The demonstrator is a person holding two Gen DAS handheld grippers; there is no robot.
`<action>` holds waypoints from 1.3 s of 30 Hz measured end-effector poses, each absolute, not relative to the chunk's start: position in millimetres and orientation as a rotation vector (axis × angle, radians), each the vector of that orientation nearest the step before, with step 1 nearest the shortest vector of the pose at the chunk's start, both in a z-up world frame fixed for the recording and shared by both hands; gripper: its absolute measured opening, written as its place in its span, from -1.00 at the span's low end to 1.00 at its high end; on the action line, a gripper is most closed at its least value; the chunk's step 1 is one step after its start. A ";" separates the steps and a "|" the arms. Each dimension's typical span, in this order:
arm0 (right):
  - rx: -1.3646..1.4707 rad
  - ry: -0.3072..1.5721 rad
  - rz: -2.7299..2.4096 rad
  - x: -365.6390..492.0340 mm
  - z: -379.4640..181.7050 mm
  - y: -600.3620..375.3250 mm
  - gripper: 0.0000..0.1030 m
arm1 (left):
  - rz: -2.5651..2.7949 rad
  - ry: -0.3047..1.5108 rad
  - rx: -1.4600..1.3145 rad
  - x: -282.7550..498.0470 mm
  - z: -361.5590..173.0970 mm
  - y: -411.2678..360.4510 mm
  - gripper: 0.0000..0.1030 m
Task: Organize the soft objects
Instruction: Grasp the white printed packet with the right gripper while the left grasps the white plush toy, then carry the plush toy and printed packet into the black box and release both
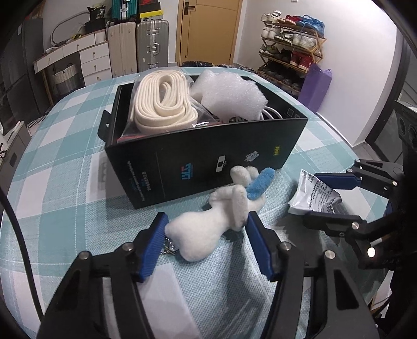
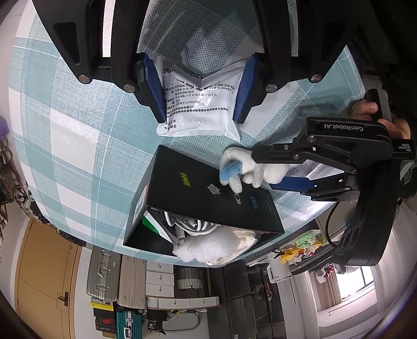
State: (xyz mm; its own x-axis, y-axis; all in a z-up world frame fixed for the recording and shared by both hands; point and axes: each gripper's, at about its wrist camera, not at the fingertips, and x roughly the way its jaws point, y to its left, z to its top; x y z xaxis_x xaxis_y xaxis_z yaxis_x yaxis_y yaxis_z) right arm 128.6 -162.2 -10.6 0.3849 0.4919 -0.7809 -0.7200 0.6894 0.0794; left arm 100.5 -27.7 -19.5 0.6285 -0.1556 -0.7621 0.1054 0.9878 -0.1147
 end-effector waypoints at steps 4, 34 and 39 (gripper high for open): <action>-0.294 0.864 0.791 126.2 -6.3 -160.4 0.03 | -0.145 0.850 -0.066 92.9 -13.4 -23.9 0.18; -0.141 0.588 0.769 117.1 67.1 -169.0 0.03 | -0.078 0.631 -0.091 81.0 51.9 11.4 0.18; -0.130 0.567 0.759 123.2 73.6 -166.3 0.03 | -0.069 0.610 -0.080 88.2 58.5 10.7 0.18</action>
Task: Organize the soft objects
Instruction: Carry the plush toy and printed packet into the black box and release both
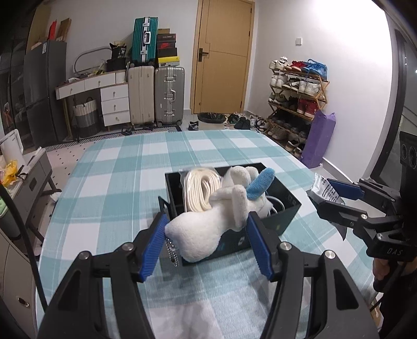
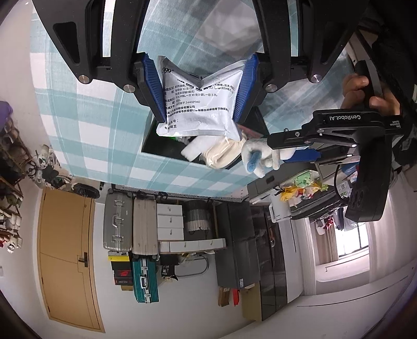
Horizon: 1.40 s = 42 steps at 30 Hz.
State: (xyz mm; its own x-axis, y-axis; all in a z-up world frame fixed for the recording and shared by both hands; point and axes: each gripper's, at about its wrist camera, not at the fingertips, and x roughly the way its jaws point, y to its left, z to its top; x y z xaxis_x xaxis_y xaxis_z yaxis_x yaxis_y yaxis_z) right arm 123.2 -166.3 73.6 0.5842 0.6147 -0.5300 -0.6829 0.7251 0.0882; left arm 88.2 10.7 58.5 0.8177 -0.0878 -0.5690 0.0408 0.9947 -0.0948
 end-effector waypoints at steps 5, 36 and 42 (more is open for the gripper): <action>-0.105 0.555 0.767 132.0 77.7 -161.3 0.03 | -0.059 0.600 -0.080 97.1 61.8 12.1 0.18; -0.063 0.576 0.723 180.3 75.3 -146.2 0.03 | -0.023 0.635 -0.061 140.5 48.5 8.5 0.19; -0.071 0.596 0.727 190.9 69.4 -138.7 0.03 | -0.025 0.651 -0.072 148.5 42.6 9.5 0.19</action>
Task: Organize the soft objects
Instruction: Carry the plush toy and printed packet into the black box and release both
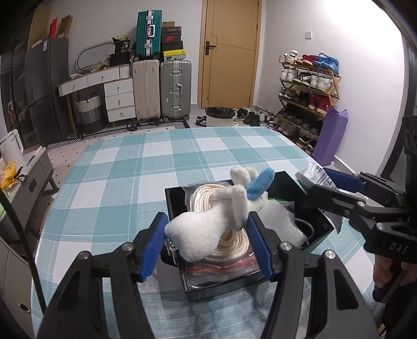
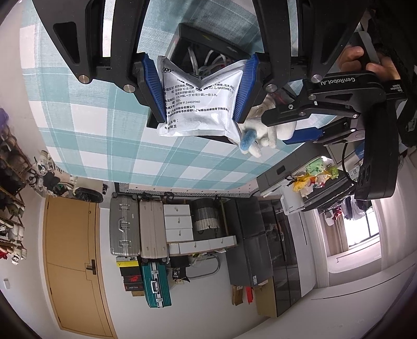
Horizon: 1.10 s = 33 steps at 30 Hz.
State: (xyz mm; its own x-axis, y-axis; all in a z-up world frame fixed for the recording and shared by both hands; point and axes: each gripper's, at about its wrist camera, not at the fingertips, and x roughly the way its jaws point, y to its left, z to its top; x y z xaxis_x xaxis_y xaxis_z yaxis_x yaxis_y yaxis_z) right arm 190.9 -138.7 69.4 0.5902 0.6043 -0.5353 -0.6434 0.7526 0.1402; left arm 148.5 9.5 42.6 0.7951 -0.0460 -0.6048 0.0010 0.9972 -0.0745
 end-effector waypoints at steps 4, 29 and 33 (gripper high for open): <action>-0.077 0.615 0.730 199.4 61.8 -130.1 0.03 | -0.027 0.663 -0.067 154.9 38.2 6.7 0.19; -0.084 0.630 0.715 209.5 47.6 -133.1 0.69 | -0.049 0.686 -0.054 159.5 30.9 8.2 0.48; -0.070 0.610 0.709 203.3 52.5 -142.2 0.93 | -0.033 0.663 -0.065 149.1 36.3 10.9 0.87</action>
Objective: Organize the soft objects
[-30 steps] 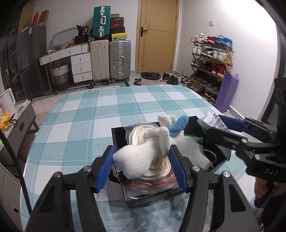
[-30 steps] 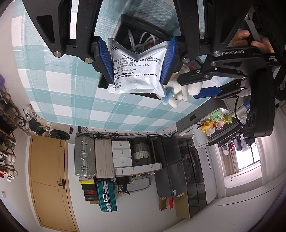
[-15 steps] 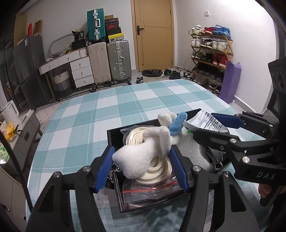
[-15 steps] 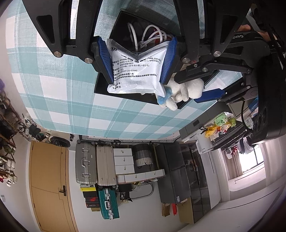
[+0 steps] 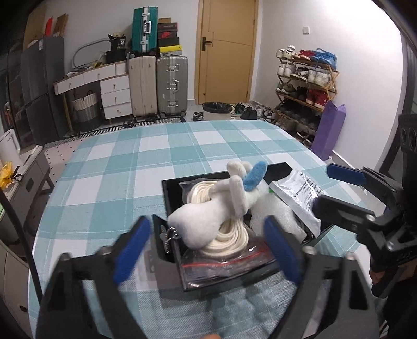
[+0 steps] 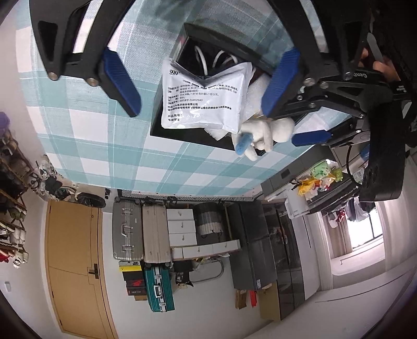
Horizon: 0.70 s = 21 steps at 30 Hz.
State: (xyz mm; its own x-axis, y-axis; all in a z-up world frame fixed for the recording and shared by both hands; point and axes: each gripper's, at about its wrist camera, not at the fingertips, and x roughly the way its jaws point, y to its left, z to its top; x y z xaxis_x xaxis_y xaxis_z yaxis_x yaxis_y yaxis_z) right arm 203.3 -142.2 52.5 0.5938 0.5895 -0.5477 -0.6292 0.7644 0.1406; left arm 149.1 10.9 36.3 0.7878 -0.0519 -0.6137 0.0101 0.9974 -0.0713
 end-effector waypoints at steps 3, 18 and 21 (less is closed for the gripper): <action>-0.066 0.586 0.695 195.6 55.6 -147.9 0.98 | -0.027 0.630 -0.074 139.8 40.3 13.5 0.99; -0.069 0.516 0.692 153.8 55.5 -159.9 0.99 | 0.054 0.547 -0.066 104.7 36.9 15.3 1.00; -0.075 0.503 0.693 148.0 54.2 -159.5 0.99 | 0.054 0.525 -0.053 99.5 35.1 12.7 1.00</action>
